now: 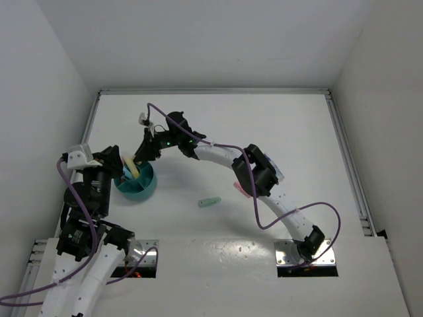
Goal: Sort the stationery into containers
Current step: Place the stationery in the storage box.
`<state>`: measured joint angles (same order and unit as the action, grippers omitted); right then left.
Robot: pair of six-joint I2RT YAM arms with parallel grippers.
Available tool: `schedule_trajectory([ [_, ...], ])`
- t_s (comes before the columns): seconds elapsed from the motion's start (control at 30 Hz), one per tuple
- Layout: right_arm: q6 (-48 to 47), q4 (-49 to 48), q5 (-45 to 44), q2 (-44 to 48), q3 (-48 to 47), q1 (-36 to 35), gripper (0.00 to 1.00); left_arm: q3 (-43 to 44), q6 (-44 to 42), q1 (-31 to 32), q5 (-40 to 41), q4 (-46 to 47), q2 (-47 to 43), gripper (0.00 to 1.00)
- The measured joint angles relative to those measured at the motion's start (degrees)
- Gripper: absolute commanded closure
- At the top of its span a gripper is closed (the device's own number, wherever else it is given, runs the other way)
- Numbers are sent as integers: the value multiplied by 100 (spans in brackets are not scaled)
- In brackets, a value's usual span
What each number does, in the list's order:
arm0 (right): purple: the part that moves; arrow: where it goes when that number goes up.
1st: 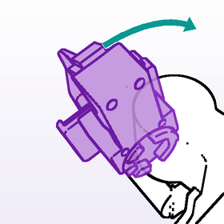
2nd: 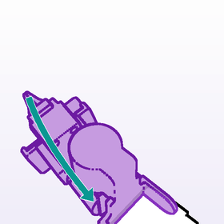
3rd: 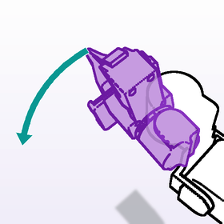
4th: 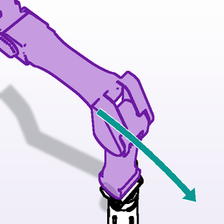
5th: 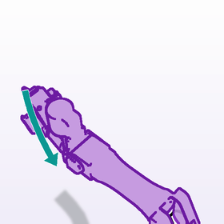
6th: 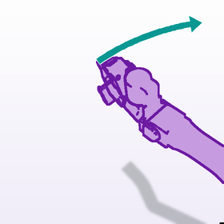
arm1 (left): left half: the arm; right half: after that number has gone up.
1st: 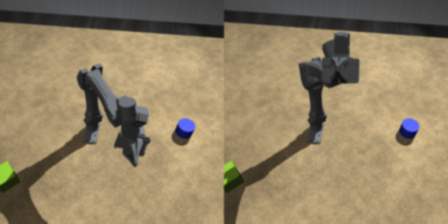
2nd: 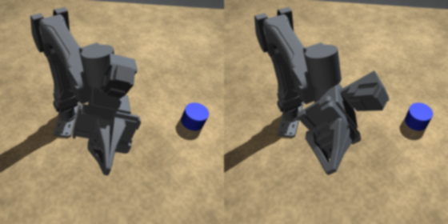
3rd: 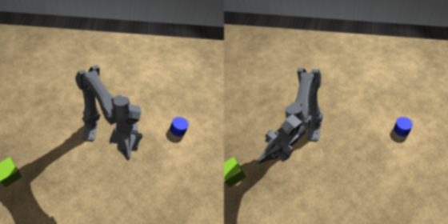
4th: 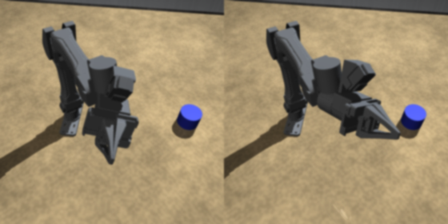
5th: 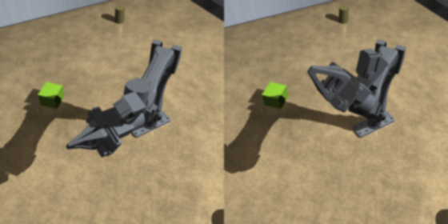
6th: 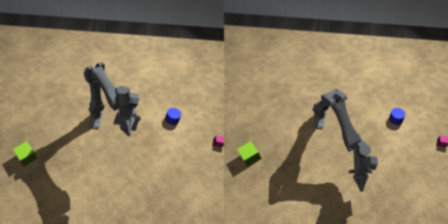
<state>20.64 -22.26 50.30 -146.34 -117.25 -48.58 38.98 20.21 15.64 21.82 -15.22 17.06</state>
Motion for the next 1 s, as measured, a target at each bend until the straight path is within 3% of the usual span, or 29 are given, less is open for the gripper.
schedule_trajectory([
  [0.17, 0, -2, -2, -2, 122, 13, 98, -2, 0, 0, 0, 7, 0, 75],
  [0.7, -11, 4, -42, -203, 142, 68, 60, -7, 0, 0, 0, 31, 0, 75],
  [0.93, -33, -13, -70, -203, 142, 116, 58, -7, 0, 0, 0, 31, 0, 75],
  [0.97, -31, -7, -72, -203, 142, 125, 61, -7, 0, 0, 0, 31, 0, 75],
  [1.0, -31, -7, -74, -203, 142, 136, 71, -7, 0, 0, 0, 31, 0, 75],
])
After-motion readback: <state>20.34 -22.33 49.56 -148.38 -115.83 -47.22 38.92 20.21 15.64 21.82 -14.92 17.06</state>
